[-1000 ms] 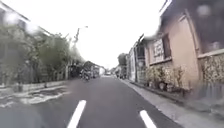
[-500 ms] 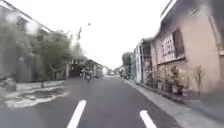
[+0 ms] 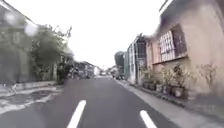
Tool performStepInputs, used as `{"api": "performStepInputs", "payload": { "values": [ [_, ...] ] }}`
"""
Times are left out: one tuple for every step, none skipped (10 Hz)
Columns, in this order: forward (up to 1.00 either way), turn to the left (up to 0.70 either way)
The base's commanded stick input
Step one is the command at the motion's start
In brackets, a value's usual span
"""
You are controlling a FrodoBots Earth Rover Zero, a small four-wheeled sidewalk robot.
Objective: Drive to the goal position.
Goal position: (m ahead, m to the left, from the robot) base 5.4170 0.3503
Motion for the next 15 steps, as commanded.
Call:
{"api": "performStepInputs", "payload": {
  "values": [
    [1.00,0.00],
    [1.00,0.00],
    [1.00,0.00],
    [1.00,0.00],
    [1.00,0.09],
    [1.00,-0.05],
    [1.00,-0.40],
    [1.00,-0.40],
    [1.00,-0.40],
    [1.00,-0.40],
    [1.00,-0.29],
    [1.00,0.05],
    [1.00,0.04],
    [1.00,0.03],
    [1.00,0.16]
  ]
}}
